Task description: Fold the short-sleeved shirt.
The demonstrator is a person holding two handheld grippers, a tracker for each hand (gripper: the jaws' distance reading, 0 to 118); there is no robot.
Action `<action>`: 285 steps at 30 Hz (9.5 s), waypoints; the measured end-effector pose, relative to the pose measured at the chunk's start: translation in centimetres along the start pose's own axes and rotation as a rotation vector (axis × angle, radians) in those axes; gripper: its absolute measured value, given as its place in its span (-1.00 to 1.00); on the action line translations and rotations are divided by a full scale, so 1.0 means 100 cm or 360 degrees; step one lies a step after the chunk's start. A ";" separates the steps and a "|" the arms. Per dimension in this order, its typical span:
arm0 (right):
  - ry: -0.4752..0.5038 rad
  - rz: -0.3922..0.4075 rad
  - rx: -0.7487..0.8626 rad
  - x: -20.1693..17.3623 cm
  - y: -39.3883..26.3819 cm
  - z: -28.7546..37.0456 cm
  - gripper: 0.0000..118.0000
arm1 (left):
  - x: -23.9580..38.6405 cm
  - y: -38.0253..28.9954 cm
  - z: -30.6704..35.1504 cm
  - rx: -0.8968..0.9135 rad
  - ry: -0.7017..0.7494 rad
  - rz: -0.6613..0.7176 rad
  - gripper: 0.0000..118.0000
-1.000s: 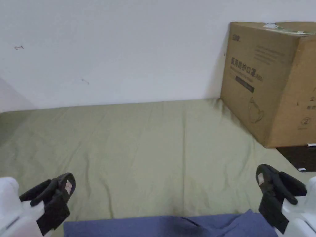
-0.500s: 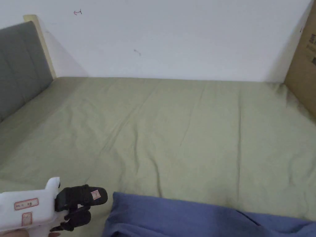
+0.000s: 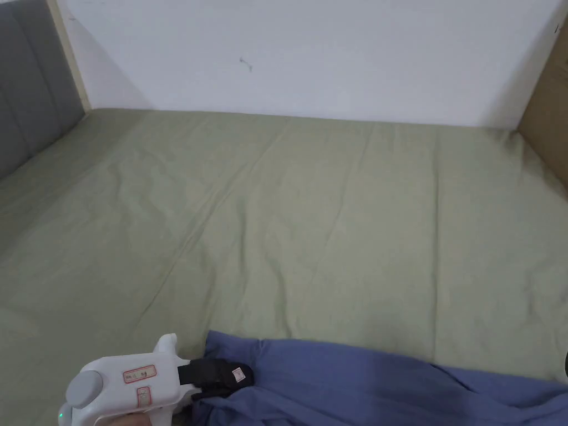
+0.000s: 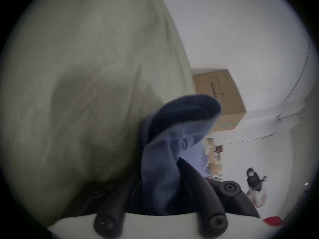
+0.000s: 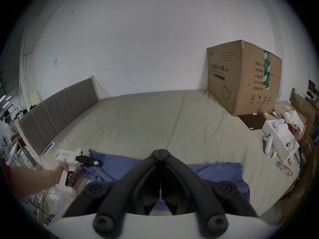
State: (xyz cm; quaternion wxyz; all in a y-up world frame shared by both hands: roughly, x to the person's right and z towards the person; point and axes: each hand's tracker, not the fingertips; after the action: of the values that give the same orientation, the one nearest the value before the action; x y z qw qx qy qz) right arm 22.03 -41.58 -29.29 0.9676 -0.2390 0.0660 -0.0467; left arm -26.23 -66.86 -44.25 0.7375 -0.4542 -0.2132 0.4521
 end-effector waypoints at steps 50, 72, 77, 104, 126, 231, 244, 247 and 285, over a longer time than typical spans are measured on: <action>-0.0023 -0.0398 -0.0018 0.073 -0.039 0.046 -1.00 | 0.260 -0.135 -0.100 -0.0723 -0.0333 -0.0721 -0.99; 0.0086 -0.0252 -0.0162 0.029 -0.031 0.025 -1.00 | 0.031 -0.026 0.024 -0.0404 -0.0479 0.0203 1.00; 0.0066 -0.0236 -0.0216 0.028 -0.033 0.016 -1.00 | 0.042 -0.028 0.025 -0.0500 -0.0755 0.0155 0.12; 0.0117 -0.0484 -0.0034 0.075 -0.044 0.039 -1.00 | 0.237 -0.074 -0.023 -0.0458 0.0377 -0.0477 -0.78; 0.0046 -0.0557 -0.0048 0.100 -0.051 0.053 -1.00 | 0.268 -0.137 -0.092 -0.0224 0.0376 -0.1295 -1.00; 0.0388 0.0088 -0.0785 0.019 -0.043 -0.084 -1.00 | 0.135 0.016 0.063 -0.0396 0.0499 -0.0610 -0.67; 0.0212 0.0177 -0.0762 0.001 -0.040 -0.072 -1.00 | 0.071 0.109 0.173 -0.0336 0.2104 -0.1023 -0.58; 0.0188 0.0158 -0.0764 0.007 -0.036 -0.073 -1.00 | 0.069 0.112 0.193 -0.0122 0.2017 -0.0884 0.69; -0.0322 0.0164 0.0746 0.001 0.002 0.071 -1.00 | 0.334 -0.215 0.104 0.1744 0.0821 -0.1638 -0.99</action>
State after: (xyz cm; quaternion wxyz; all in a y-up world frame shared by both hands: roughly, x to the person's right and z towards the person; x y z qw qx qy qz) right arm 23.16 -38.18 -23.17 0.9994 -0.0079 -0.0318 0.0127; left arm -6.86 -37.01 -23.79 0.9984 0.0385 0.0342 -0.0244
